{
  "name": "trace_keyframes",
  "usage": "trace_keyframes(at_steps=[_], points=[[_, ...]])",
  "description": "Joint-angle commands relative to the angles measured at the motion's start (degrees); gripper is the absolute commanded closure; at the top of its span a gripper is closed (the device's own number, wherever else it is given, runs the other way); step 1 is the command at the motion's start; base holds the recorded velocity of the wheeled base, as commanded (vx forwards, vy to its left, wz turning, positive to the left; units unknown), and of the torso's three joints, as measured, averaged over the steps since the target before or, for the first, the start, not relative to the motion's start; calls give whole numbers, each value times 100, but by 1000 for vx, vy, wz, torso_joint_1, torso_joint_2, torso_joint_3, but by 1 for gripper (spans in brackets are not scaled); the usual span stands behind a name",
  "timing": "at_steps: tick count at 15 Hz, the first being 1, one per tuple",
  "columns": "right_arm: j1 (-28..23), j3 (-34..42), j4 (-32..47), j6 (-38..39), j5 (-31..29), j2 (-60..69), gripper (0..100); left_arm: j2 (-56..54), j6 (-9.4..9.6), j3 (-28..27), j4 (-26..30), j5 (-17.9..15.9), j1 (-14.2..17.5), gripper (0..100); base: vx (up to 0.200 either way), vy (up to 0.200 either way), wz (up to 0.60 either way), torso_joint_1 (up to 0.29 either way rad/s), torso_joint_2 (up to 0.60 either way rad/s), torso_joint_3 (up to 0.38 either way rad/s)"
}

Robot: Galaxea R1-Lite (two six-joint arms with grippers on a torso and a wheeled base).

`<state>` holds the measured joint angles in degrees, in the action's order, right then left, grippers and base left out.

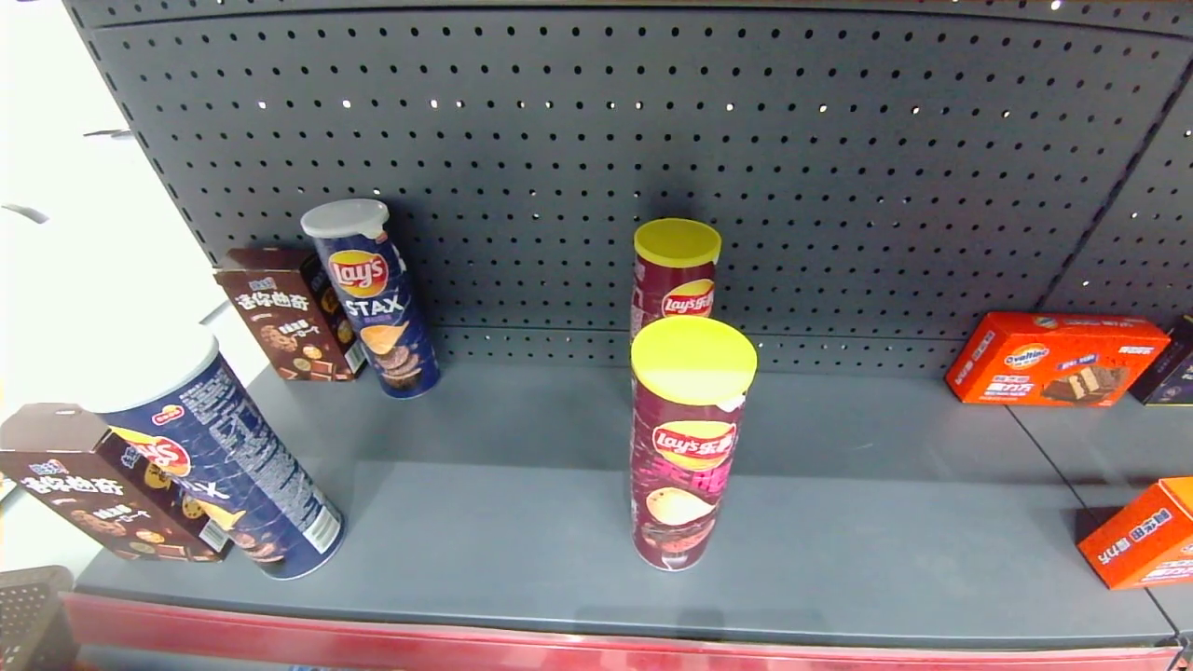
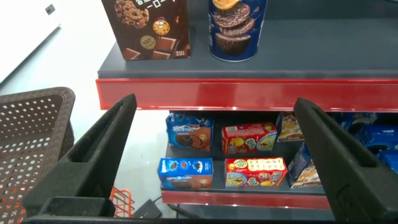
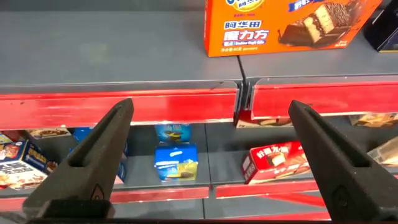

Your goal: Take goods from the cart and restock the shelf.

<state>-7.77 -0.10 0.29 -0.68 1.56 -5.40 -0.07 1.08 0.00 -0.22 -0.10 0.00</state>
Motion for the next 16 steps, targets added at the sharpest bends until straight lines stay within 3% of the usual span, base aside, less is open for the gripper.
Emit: trace_keyframes(at_steps=[1,2,16], points=[[996,-8,23,-2,2,13,0,7,-3,0,-4,1,0,0,0,0,0,0,0,0],[689,10,-38,42,-7,514,0,7,-3,0,-4,10,0,0,0,0,0,0,0,0],[785,10,-29,51,2,505,0,7,-73,0,-4,27,9,0,0,0,0,0,0,0]])
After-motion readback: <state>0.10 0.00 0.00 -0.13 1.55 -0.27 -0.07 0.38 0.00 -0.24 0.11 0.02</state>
